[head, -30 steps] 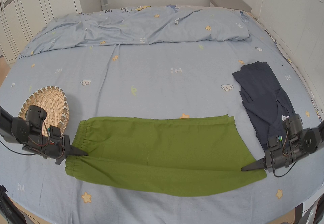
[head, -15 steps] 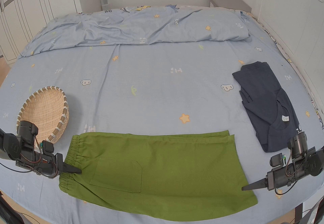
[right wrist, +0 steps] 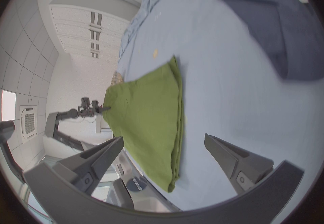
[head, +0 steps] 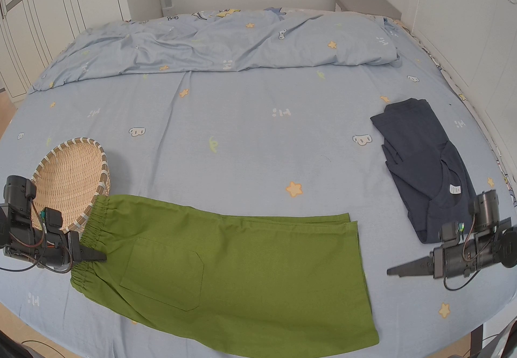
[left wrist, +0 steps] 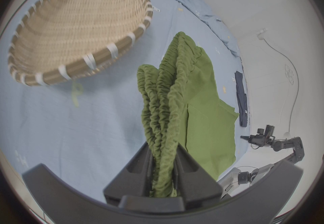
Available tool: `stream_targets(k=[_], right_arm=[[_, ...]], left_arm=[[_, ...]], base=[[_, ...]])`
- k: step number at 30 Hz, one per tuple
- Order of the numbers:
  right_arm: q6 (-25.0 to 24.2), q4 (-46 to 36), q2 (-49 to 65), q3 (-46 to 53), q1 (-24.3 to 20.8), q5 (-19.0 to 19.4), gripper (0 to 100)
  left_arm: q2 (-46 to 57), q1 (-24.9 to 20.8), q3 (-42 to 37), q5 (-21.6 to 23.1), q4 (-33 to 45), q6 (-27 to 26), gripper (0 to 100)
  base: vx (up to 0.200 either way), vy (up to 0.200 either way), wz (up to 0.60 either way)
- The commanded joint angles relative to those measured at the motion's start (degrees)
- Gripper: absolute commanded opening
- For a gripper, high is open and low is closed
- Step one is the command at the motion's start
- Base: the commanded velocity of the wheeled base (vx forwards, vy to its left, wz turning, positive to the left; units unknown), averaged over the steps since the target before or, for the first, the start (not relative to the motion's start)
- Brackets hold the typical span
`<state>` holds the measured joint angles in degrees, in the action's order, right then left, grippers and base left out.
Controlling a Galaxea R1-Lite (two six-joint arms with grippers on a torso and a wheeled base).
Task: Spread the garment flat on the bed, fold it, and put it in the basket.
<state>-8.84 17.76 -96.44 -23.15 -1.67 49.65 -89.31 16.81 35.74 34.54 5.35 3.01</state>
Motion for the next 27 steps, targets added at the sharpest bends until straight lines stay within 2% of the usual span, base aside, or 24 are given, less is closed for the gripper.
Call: stream_targets(k=[1,4,8,12,17,19,22,24,25,26,27], right_arm=[[-8.8,-2.1,11.1,-11.0,-1.2,-3.1,100],[-9.7,-6.0,14.0,-17.0,-1.9,-3.2,100],[-9.4,-12.2,16.2,-21.7,-2.0,-3.2,100],[-9.2,-15.7,16.2,-24.2,-2.6,-3.3,100],[-8.6,-17.1,16.9,-25.2,-2.8,-3.3,100],[-8.6,-17.5,17.3,-25.5,-2.8,-3.4,100],[-8.5,-18.7,17.3,-25.9,-2.8,-3.6,100],[-8.5,-18.8,17.3,-25.9,-2.9,-3.7,100],[-7.9,-19.3,17.3,-26.3,-3.0,-5.4,100],[-7.9,-19.3,17.3,-26.3,-3.0,-5.4,100],[-7.2,-19.3,17.3,-26.3,-3.3,-7.1,100]], left_arm=[[9.2,1.6,8.3,-4.1,9.2,-1.4,0],[10.0,4.3,11.2,-4.2,13.4,-4.0,0],[9.8,7.4,11.5,-6.2,13.5,-7.9,0],[10.9,5.9,11.5,-9.4,14.7,-8.2,0],[12.2,0.3,14.4,-10.8,17.9,-6.7,0],[12.7,-4.8,17.7,-12.7,21.2,-3.3,0],[12.6,-11.8,20.3,-14.9,22.2,0.2,0],[12.6,-12.2,20.4,-15.0,22.2,0.4,0],[12.4,-19.1,22.0,-19.0,21.6,3.1,0],[12.4,-19.1,22.0,-19.0,21.6,3.1,0],[12.4,-22.7,22.8,-21.0,21.7,4.9,0]], base=[[0.000,0.000,0.00],[0.000,0.000,0.00],[0.000,0.000,0.00],[0.000,0.000,0.00],[0.000,0.000,0.00],[0.000,0.000,0.00],[0.000,0.000,0.00],[0.000,0.000,0.00],[0.000,0.000,0.00],[0.000,0.000,0.00],[0.000,0.000,0.00]])
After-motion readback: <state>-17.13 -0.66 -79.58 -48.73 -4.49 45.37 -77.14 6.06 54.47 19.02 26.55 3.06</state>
